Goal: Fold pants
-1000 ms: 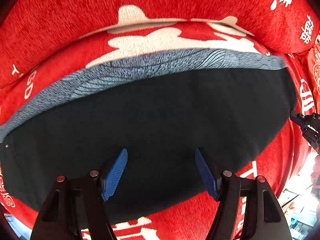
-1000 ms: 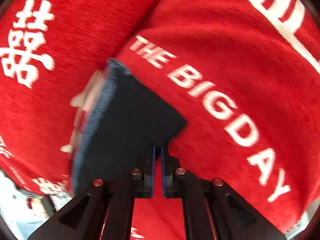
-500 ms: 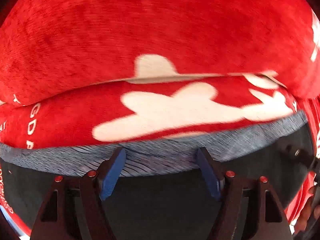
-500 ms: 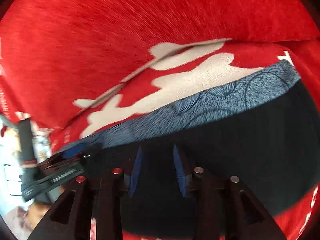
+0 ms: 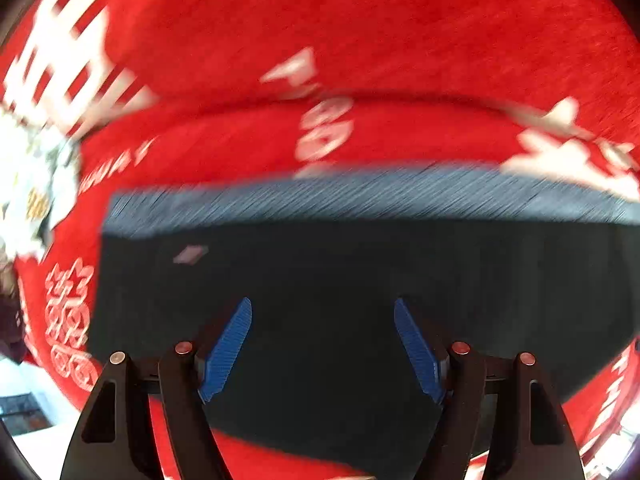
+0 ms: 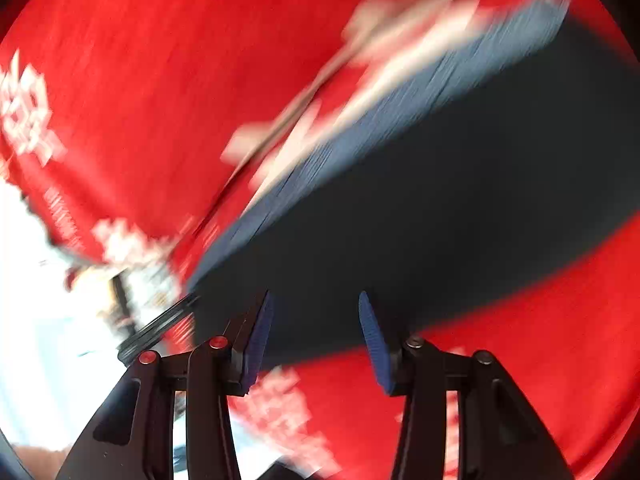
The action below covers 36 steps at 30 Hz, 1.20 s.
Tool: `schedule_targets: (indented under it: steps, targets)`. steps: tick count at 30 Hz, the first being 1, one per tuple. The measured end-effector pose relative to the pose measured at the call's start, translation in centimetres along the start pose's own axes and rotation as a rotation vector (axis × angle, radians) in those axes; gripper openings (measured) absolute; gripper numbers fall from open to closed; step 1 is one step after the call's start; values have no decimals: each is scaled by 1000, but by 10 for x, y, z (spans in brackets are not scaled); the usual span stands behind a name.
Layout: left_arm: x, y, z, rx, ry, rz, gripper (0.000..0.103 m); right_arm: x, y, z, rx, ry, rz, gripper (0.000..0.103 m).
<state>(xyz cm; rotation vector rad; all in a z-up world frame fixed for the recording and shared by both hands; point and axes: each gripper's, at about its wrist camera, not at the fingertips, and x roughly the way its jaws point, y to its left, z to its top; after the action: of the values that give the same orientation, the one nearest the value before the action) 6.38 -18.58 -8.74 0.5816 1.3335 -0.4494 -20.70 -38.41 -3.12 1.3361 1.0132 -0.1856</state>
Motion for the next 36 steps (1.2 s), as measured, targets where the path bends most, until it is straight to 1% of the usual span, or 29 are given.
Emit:
schedule_targets:
  steps: [1,2,3,4,6,7,9,11,13,14,15,17,18,19,20,21,22,23,24,25,26,27,29,32,34,35,36]
  targets:
    - [7,14,-12,-4,17,21,75,19,3,-17,39,35,47,50]
    - [15,29,-23,-14,30,21,79,36,5,-28,68,55,77,50]
    - [18,40,-30,-34,21,-12,90,59,7,-39,97,70,102,50]
    - [22,54,-37,-60,15,-43,92,69,11,-47,110,72,111,50]
    - [25,66,-37,-62,27,-97,93,93,15,-57,143,63,131,50]
    - [26,67,-37,-48,28,-106,94,105,17,-61,166,58,134,50]
    - [25,63,-38,12,9,-110,94,127,19,-63,197,54,115,50]
    - [26,62,-36,55,-5,-123,94,136,22,-63,211,34,91,50]
    - [28,63,-35,59,-6,-155,94,137,27,-64,211,3,80,41]
    - [27,63,-35,58,-8,-166,94,135,31,-62,202,-12,64,20]
    - [27,62,-37,60,-10,-173,94,132,35,-60,189,-23,34,9]
    - [27,63,-39,68,-19,-182,94,131,47,-59,141,-37,-11,8]
    - [28,64,-40,70,-24,-187,95,130,54,-61,85,-33,-81,8]
    - [29,65,-41,71,-30,-190,96,133,54,-65,55,-14,-147,8]
    - [32,67,-39,68,-28,-197,96,136,49,-68,55,4,-201,8]
    - [31,71,-42,63,-24,-203,96,135,42,-74,86,11,-210,7]
    - [30,72,-42,64,-15,-204,96,131,39,-77,115,11,-201,7]
    - [28,77,-42,72,-8,-200,96,127,41,-80,123,16,-222,13]
    - [28,93,-44,75,-10,-199,96,122,45,-83,116,18,-268,21]
    - [22,100,-46,72,-22,-200,96,119,53,-85,99,33,-296,25]
    - [18,109,-48,66,-31,-205,96,118,60,-86,80,48,-300,32]
    - [13,117,-50,57,-35,-211,96,117,75,-85,37,57,-312,42]
    - [5,141,-54,29,-38,-224,96,118,100,-80,-43,52,-339,48]
    - [-9,182,-62,-1,-60,-207,96,135,149,-68,-156,53,-325,48]
    - [-22,211,-71,-23,-76,-179,96,153,176,-66,-211,68,-306,48]
    - [-20,224,-69,-33,-78,-170,96,168,195,-65,-246,88,-291,48]
    - [-28,235,-76,-49,-81,-157,96,180,207,-66,-262,98,-281,48]
